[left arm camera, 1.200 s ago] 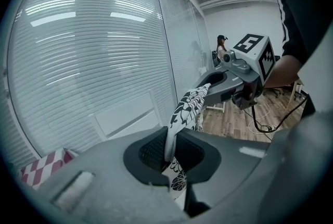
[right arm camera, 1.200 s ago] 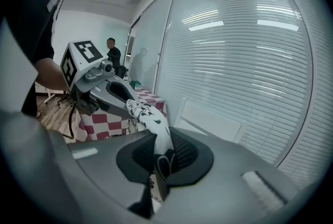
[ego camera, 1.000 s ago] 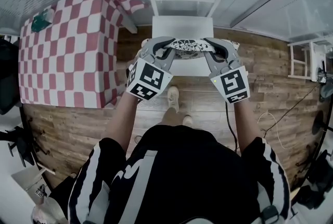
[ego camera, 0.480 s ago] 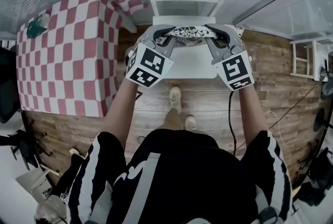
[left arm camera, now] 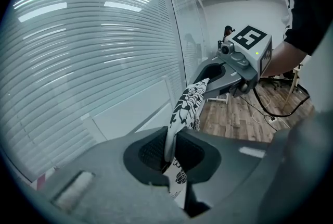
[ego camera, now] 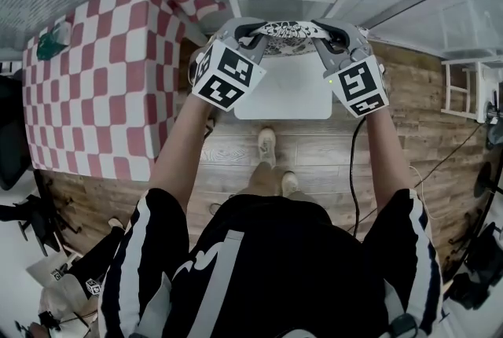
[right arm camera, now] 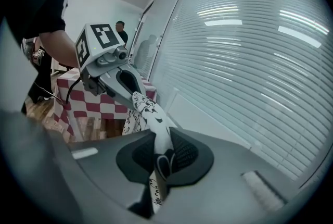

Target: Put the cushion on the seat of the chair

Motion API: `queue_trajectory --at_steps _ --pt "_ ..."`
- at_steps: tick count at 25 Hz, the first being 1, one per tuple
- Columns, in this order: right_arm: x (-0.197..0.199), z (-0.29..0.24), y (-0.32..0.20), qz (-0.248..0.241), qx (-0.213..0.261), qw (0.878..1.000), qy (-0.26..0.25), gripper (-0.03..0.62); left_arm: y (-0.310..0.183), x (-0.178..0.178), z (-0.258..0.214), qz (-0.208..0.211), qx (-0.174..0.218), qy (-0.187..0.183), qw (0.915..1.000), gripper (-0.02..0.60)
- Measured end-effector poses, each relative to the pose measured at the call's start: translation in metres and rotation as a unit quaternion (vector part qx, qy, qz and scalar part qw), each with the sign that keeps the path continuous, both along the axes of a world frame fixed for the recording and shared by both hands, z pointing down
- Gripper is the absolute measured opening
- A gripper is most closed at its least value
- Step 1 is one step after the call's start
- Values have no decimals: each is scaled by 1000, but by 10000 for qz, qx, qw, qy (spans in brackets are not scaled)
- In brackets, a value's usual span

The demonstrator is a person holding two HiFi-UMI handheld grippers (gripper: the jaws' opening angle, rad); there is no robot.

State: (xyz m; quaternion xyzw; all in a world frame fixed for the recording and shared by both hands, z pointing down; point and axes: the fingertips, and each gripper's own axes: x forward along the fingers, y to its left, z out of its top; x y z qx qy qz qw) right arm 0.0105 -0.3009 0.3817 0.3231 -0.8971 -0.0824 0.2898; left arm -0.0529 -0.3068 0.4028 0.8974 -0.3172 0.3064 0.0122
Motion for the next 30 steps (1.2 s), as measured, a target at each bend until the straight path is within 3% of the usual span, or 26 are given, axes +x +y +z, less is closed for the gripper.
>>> queue_trajectory --at_steps 12,20,30 --pt "1 5 -47 53 23 10000 -27 9 -44 1 1 116 91 -190 9997 15" --pt "4 10 -71 -58 58 9999 72 9 -73 2 2 113 268 -570 9979 15" --pt "9 8 -97 -15 81 9999 -89 9 -96 8 2 53 524 -793 9955 15"
